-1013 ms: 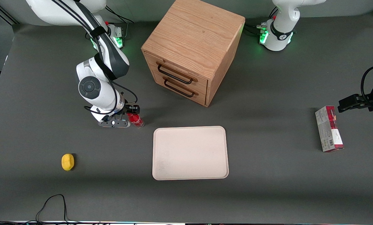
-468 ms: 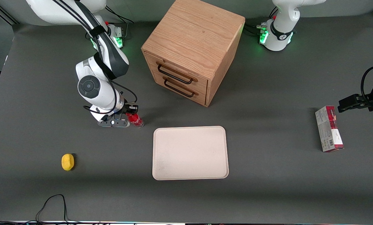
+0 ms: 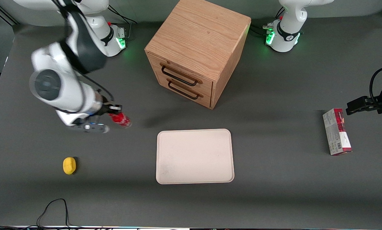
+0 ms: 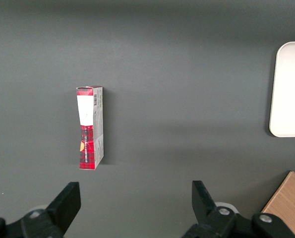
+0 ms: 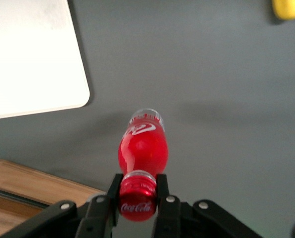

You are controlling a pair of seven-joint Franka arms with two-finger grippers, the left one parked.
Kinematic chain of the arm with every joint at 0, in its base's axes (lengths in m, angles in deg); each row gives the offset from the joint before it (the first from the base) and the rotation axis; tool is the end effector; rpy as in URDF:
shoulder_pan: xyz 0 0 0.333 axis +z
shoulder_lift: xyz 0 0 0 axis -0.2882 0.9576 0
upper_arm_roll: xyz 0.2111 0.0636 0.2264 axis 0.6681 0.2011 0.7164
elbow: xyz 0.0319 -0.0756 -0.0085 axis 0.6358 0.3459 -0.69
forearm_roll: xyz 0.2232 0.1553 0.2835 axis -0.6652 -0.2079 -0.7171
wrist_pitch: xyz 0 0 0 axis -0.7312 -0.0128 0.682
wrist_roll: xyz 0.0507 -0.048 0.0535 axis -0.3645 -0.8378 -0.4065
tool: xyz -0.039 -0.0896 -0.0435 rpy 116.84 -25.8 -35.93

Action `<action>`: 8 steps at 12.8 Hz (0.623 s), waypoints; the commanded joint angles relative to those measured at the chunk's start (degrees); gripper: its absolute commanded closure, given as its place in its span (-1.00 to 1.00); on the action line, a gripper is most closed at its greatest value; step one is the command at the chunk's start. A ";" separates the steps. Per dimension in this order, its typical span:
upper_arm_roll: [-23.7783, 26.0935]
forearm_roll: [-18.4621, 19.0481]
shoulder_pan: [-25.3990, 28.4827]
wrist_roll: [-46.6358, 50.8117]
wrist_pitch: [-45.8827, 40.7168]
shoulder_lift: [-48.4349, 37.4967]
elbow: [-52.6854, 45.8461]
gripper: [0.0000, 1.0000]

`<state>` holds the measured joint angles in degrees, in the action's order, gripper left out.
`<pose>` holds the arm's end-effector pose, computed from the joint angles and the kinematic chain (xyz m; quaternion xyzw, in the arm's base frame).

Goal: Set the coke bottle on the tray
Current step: 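Lift the bottle and carry it onto the cream tray's corner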

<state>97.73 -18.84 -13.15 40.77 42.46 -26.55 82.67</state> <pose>0.5987 0.1895 0.5069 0.9918 -0.0678 -0.1079 0.0111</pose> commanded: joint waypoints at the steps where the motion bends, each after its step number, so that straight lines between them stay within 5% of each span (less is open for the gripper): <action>1: 0.46 0.03 0.18 -0.79 -15.71 13.48 -27.76 1.00; 4: 0.47 0.81 1.23 0.00 -16.46 15.61 -30.57 1.00; 8: -0.15 0.99 6.67 11.31 -1.56 24.65 -31.09 1.00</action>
<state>97.77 -18.82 -9.91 45.81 36.21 -7.87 56.32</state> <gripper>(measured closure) 0.687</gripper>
